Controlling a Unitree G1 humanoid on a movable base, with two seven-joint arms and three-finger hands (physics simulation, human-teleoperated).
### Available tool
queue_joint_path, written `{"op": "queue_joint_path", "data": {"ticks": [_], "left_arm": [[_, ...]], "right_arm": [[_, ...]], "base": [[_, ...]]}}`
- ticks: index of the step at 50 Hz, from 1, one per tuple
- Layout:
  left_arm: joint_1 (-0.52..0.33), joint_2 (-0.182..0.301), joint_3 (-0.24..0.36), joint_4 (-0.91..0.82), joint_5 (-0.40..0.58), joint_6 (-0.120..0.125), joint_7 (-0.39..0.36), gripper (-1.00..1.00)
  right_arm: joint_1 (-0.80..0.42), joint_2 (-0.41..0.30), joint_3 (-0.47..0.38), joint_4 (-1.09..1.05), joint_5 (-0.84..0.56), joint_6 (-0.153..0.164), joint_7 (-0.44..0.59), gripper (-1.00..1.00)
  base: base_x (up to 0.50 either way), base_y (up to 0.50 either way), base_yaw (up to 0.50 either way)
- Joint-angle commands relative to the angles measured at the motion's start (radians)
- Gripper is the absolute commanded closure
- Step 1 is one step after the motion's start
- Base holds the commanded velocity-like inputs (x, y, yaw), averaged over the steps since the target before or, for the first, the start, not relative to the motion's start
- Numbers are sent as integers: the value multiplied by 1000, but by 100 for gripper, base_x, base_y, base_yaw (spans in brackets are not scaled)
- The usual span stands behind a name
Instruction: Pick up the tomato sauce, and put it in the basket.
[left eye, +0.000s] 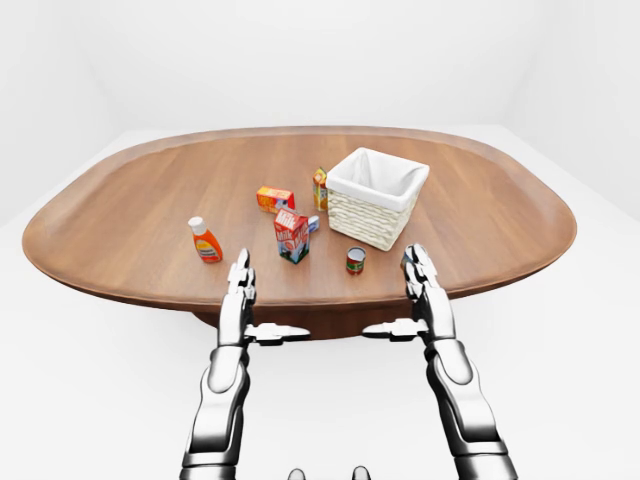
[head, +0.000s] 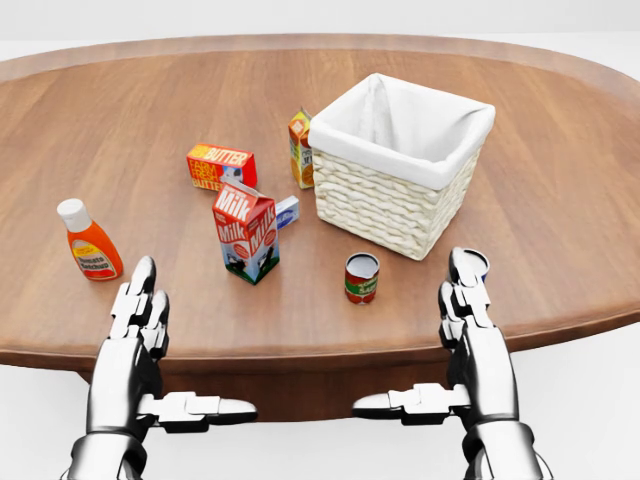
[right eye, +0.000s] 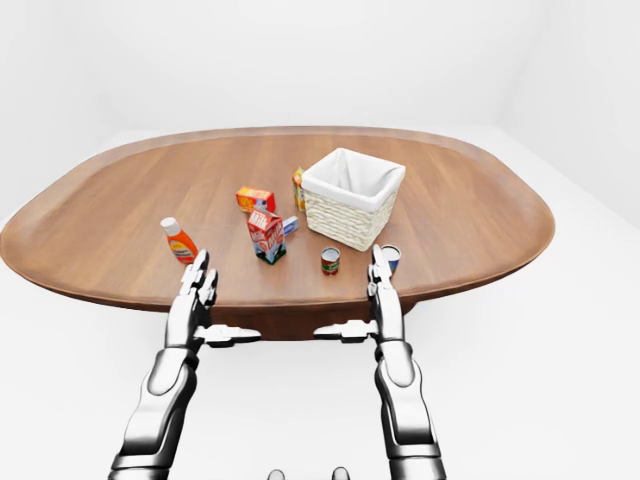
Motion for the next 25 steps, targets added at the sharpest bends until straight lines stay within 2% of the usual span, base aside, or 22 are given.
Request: {"op": "queue_joint_path", "data": {"ticks": [1, 2, 3, 5, 10, 13, 15, 17, 20, 25], "left_arm": [[-5, 12, 23, 24, -8, -17, -26, -100], [-6, 12, 23, 25, -8, -16, -26, -100], [-3, 11, 21, 4, -8, -1, -25, -100], [1, 11, 18, -9, -5, 4, -25, -100], [14, 9, 10, -61, 1, 39, -27, -100], [16, 8, 9, -67, 4, 41, -27, -100], [19, 9, 8, -98, 5, 66, -28, -100], [13, 10, 12, -97, 3, 67, -29, -100], [10, 11, 18, -126, -2, 87, -30, -100], [5, 18, 31, -200, -10, 87, -33, -100]], "right_arm": [[2, -10, -26, -18, 32, 5, 33, -100], [4, -11, -25, -20, 32, 5, 34, -100], [3, -10, -25, -18, 33, 4, 34, -100], [2, -10, -25, -14, 33, 0, 34, -100], [5, -10, -24, -23, 36, 5, 35, -100], [7, -10, -24, -26, 37, 7, 35, -100], [8, -10, -25, -41, 39, 18, 34, -100], [9, -10, -25, -56, 41, 29, 34, -100], [12, -9, -24, -76, 45, 44, 35, -100], [20, -8, -21, -105, 47, 62, 38, -100]], "base": [[0, 0, 0], [0, 0, 0], [0, 0, 0], [0, 0, 0], [0, 0, 0], [0, 0, 0], [0, 0, 0], [0, 0, 0], [0, 0, 0], [0, 0, 0]]}}
